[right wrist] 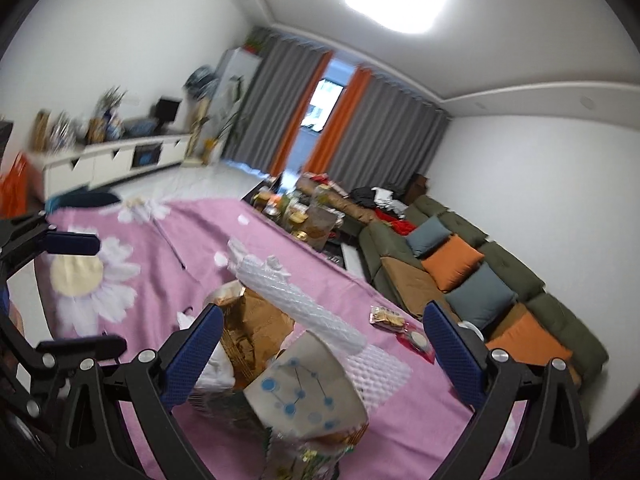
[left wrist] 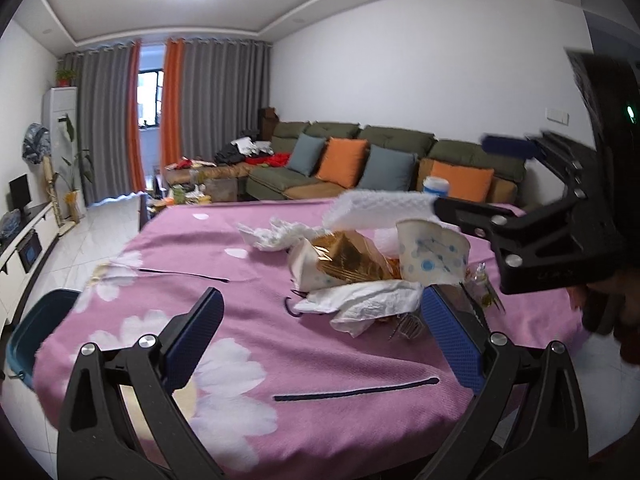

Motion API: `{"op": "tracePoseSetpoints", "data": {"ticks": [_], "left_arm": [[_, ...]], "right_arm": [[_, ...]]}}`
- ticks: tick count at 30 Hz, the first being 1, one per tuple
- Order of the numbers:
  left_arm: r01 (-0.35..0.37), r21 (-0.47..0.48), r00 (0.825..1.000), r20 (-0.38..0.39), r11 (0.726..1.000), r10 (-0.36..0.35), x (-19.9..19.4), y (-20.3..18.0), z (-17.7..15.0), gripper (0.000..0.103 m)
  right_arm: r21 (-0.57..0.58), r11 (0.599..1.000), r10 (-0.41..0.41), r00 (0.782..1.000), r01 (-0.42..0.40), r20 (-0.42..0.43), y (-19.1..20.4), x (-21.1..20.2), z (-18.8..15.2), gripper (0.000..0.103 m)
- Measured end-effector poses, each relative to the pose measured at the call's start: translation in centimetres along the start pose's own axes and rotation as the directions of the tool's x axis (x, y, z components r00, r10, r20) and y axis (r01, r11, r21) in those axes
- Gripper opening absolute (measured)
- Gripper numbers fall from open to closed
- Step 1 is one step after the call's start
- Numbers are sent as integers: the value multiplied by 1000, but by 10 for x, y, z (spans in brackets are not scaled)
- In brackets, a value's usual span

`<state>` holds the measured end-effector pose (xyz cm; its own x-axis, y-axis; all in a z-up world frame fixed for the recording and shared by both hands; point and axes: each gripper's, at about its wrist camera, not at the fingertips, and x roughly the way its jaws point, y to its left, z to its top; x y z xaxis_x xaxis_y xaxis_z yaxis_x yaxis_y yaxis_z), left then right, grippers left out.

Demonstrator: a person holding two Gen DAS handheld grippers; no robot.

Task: Collect trash
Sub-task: 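Reach the right gripper to the white foam sleeve and grasp it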

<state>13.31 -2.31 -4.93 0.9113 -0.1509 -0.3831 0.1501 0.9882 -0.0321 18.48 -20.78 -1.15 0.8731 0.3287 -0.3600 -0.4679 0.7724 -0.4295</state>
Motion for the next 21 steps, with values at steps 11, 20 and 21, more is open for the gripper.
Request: {"op": "tracePoseSetpoints", "data": {"ticks": [11,20,21], "left_arm": [[78,53,994,-84,996,-73,52,-22,-3,86],[143,-8,977,-157,990,-142,81,-30,-2,69],[148,-23,975,-166,989,-150,84,-29,-2,68]], "right_arm": [[-57,991,109,984,-118,-139,-16,52,-3,68],[-64,984,154,972,-167,-177,-15,69,-6,41],[-60,983,159,971,-172,-179,-15,70,-6,39]]}}
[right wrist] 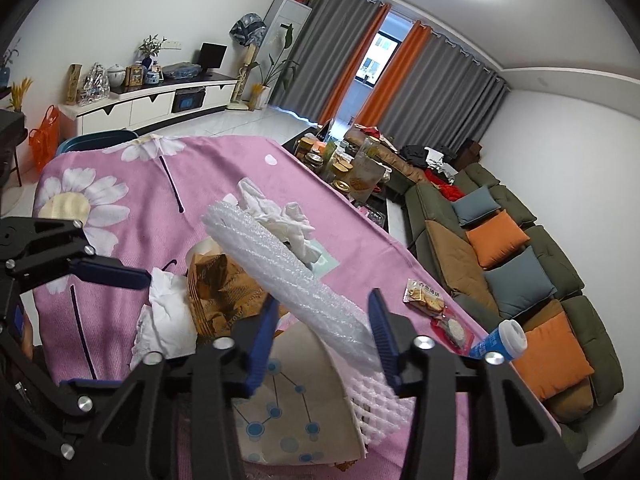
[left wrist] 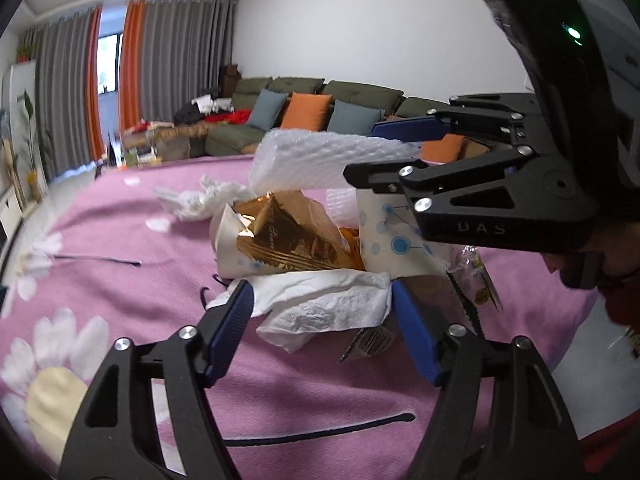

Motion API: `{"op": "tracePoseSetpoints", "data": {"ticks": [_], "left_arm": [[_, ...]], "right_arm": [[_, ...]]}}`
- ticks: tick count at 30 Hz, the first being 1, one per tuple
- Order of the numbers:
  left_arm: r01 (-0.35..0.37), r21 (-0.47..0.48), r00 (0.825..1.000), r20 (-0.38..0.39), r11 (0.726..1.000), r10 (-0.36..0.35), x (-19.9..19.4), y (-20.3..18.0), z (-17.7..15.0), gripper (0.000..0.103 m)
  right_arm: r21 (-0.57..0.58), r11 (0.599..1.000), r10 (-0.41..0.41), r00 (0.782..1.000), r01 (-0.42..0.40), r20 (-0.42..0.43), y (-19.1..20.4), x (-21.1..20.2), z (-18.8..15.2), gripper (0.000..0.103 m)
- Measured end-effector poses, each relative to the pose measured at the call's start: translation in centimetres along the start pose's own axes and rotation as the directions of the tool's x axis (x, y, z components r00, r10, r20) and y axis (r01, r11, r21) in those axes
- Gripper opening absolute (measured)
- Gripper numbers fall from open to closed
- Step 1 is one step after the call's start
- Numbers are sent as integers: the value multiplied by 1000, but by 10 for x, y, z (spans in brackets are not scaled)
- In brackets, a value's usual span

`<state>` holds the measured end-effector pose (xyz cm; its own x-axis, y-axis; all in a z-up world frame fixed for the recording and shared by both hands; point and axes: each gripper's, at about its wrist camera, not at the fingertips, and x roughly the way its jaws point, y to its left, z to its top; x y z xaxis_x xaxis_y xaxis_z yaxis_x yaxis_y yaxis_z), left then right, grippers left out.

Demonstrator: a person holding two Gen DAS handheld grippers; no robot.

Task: Collect trash
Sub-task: 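Reach the right gripper to the white foam sleeve and grasp it, then carry the foam sleeve with the right gripper over the teal bin and release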

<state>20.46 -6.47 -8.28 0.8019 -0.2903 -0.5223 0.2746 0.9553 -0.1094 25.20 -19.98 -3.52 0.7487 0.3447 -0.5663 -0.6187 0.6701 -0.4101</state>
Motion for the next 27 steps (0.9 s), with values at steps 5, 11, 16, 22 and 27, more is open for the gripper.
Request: {"op": "tracePoseSetpoints", "data": {"ticks": [5,11,16,22,27], "left_arm": [[33,-55,999,-30,998,-35,9,9,-1,50],[40,-95,999,-6,995,-41,3,21,1,21],[58,-128,998,23,990,-56,-5,30,5,10],[61,-126,996,70,990,-52,-18,35,7,2],[48,-141,992,120,989,-31,-36,40,10,1]], "right_arm": [[13,1000,14,1000,-14,-6,-3,0,-1,16],[24,999,22,1000,-23,12,-4,-3,2,10],[28,1000,14,1000,-14,22,-5,-6,8,10],[29,1000,-5,999,4,39,-3,-14,15,9],[36,999,-25,997,23,70,-4,-25,25,9]]}}
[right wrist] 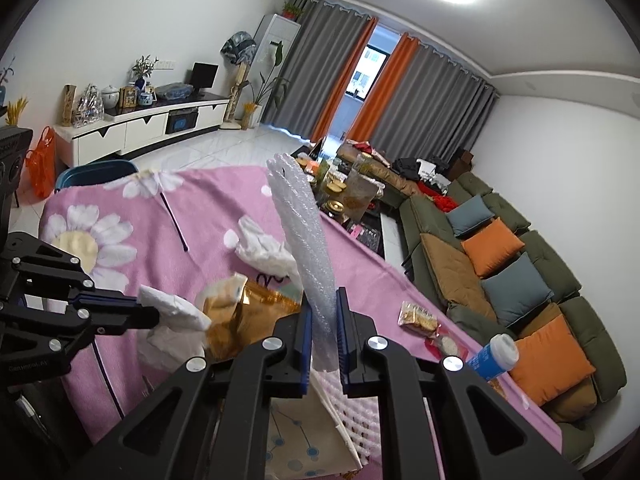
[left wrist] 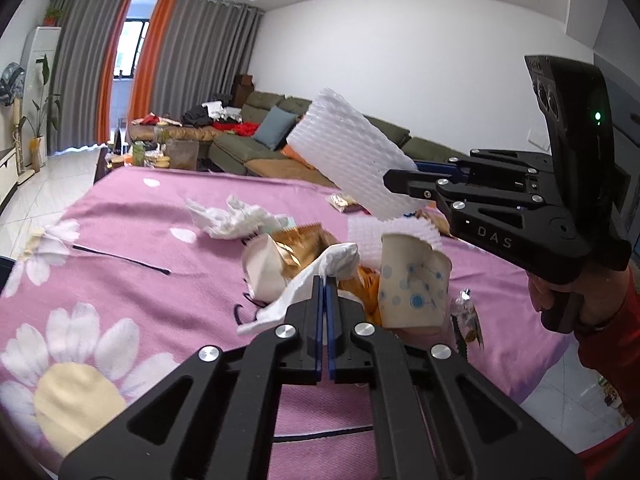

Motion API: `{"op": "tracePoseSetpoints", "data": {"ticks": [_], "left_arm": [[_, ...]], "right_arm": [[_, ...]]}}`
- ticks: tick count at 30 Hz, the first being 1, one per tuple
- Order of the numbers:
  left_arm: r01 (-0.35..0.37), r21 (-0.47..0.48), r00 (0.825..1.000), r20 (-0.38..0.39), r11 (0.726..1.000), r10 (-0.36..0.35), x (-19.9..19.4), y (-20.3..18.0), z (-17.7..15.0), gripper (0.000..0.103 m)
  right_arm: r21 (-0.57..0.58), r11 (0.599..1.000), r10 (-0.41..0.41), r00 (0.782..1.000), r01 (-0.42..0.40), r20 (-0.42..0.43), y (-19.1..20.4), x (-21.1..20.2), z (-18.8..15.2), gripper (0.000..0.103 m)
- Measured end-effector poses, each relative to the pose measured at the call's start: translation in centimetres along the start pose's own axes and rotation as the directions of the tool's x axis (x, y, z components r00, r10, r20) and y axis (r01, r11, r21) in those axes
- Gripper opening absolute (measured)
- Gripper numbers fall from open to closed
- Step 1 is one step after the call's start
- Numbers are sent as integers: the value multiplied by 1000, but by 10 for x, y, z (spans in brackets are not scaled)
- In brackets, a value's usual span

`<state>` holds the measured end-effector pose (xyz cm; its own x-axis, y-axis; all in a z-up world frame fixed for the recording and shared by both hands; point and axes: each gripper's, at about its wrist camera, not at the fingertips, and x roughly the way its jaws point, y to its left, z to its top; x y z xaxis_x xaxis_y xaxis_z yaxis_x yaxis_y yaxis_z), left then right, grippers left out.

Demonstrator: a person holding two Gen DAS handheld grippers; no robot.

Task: Collect trash
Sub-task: 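Carry the foam sleeve with the right gripper over the teal bin and release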

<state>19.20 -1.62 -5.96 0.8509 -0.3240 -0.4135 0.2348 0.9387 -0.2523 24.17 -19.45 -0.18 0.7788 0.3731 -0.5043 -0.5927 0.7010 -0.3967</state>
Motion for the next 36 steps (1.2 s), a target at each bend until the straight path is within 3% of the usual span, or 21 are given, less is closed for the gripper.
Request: {"op": "tracePoseSetpoints", "data": {"ticks": [5,9,16,20,26,31,36], "left_arm": [[-31,-16,997,68,999,33,-32,8,9,1],[-97,-23,984,147,995,99,-63,21,21,1],[-272,-69,930,239,960,280,-111,70,36,1],[-377,-107,884,256,920,392,-138,109,41,1],[-489,-144,829,232,861,509,-168,164,40,1],[-552,-197,795,168,810,582,-184,216,30,1],[-578,-246,786,90,778,612,-186,261,12,1]], "right_arm": [[25,1000,12,998,-14,62,4,-14,20,9],[58,996,59,990,-66,127,14,-21,39,9],[94,970,200,955,-224,218,49,-18,76,9],[137,927,311,920,-349,239,74,1,97,9],[220,812,495,838,-541,230,123,48,127,9],[309,713,610,774,-630,171,167,99,148,9],[370,659,672,733,-655,102,202,140,159,9]]}}
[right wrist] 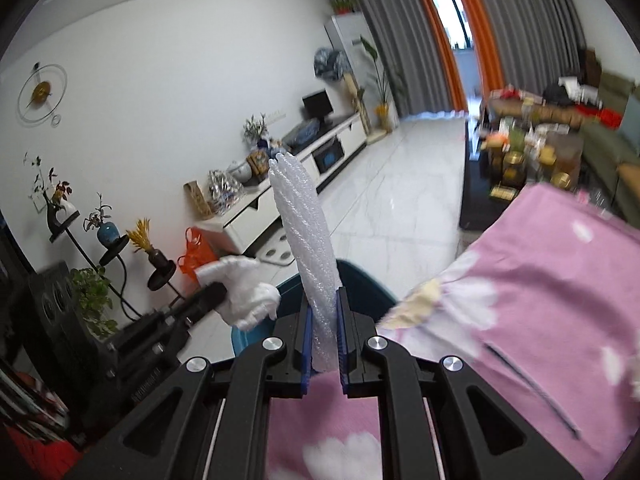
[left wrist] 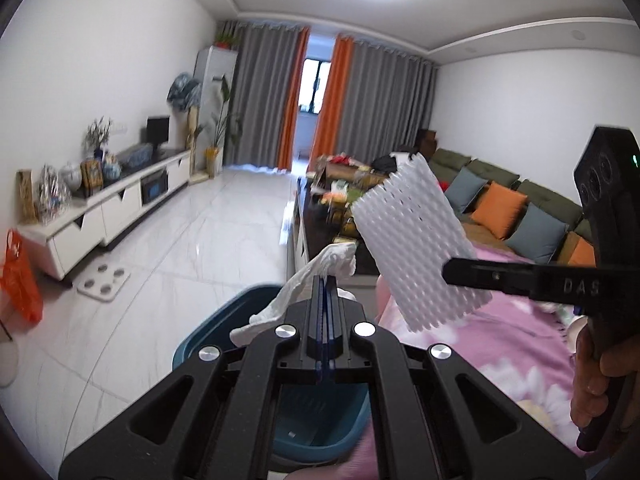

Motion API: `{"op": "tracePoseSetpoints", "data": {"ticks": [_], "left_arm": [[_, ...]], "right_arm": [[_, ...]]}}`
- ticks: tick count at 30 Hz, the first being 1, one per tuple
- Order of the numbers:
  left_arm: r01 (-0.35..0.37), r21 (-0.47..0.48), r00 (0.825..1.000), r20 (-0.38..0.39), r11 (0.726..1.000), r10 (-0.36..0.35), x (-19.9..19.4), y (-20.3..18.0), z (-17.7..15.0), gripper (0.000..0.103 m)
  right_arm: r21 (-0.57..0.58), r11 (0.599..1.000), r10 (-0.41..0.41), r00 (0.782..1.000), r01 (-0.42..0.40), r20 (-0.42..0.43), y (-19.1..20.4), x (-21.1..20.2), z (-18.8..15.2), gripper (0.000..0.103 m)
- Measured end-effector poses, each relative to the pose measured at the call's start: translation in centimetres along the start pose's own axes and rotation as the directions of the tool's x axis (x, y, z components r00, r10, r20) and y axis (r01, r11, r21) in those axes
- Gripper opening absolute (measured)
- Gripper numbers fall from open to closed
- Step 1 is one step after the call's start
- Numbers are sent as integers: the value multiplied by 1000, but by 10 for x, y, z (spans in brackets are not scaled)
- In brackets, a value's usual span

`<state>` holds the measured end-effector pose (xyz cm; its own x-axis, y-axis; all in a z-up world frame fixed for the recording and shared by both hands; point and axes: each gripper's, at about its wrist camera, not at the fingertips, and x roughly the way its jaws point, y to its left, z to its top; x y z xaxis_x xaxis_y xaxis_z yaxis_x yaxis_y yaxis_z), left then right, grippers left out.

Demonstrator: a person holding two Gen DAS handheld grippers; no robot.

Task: Collect trash
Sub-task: 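Carry the foam sleeve with the right gripper over the teal bin and release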

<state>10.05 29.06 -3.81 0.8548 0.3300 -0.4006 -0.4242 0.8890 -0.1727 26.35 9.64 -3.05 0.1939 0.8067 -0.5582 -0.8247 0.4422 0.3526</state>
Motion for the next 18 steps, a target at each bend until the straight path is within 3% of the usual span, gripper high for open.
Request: {"op": "tracePoseSetpoints", "data": {"ticks": [9,15,17,18], "left_arm": [[-30,-58,993,-120,998,23,75,22,-32,2],[-57,-69,988,-149,996,46,102,26,-47,3],[-49,-83,985,-171,995,34,113,32,-50,13],[-50,-88,984,-172,995,34,109,26,-56,17]], "right_arm": [[42,999,-16,982,24,-187,9,76,-10,9],[47,997,-54,973,66,-225,1,90,-13,16],[69,996,-42,972,59,-232,-5,91,-13,35],[68,995,-49,973,66,-226,-8,90,-12,39]]}}
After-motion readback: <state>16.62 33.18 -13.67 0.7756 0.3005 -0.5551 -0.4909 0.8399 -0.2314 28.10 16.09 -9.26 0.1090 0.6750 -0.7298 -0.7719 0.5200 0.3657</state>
